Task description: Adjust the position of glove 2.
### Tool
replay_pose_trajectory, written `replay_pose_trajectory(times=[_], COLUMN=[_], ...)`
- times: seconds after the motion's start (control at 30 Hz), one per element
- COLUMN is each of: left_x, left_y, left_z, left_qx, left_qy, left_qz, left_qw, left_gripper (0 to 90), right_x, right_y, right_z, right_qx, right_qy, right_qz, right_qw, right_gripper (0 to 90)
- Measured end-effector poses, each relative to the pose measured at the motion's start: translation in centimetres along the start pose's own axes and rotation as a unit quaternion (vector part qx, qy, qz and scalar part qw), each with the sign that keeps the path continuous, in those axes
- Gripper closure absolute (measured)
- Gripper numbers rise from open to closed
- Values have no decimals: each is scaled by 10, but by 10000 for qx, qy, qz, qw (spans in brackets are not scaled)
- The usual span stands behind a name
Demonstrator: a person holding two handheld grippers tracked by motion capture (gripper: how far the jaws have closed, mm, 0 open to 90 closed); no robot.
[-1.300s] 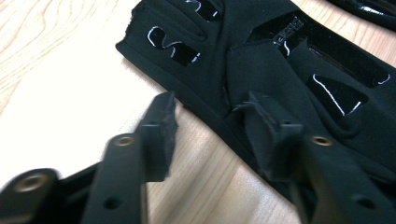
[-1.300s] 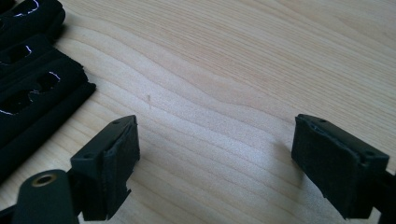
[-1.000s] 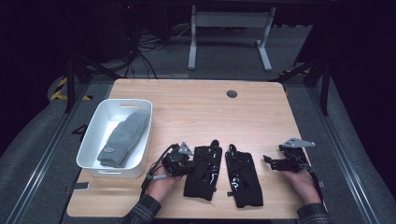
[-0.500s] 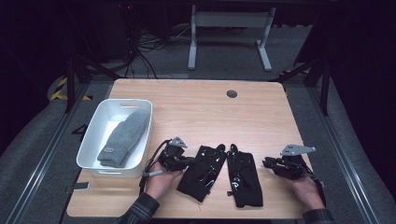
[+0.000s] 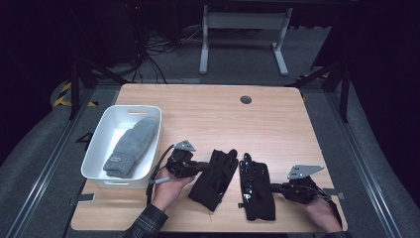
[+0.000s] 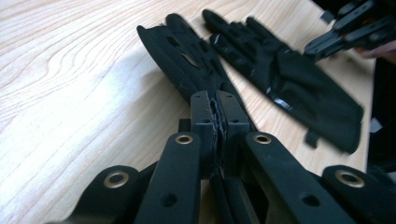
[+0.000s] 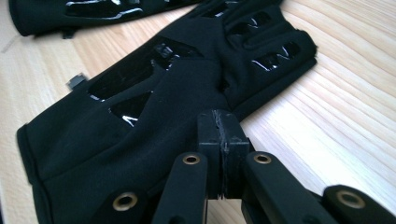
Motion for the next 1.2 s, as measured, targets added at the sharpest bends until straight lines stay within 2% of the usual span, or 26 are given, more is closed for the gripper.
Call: replay_pose_trajectory(times=[0.23, 0.53, 0.67, 0.97, 1.2], left_x=[2, -2, -4, -2, 3], left_y=[-6, -15, -17, -20, -27], left_z=[3, 16, 19, 21, 30], left_qx=[-31, 75, 29, -10, 92], left_qy=[-85, -267, -379, -387, -390], left_qz=[-241, -391, -491, -637, -690], left_qw=[9997, 9989, 9981, 9972, 9968], left_gripper=[877, 879, 879, 879, 879], right_x=[8, 15, 18, 24, 36], right_y=[7, 12, 14, 16, 18], right_z=[4, 8, 10, 16, 25], right_qx=[-95, -156, -169, -221, -269], right_qy=[53, 102, 105, 91, 109], right_qz=[141, 246, 265, 320, 381], right_qw=[9998, 9995, 9995, 9992, 9989], right_gripper=[900, 900, 900, 900, 900])
Point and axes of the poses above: each handheld gripper's, and its own axes: x roughly forward along the jaws, z roughly out of its top, y roughly to its left, the point moved 5 cm from there along x, roughly forward along the jaws, and after that the axes turned 1 degree about -y, right-handed, at the moved point
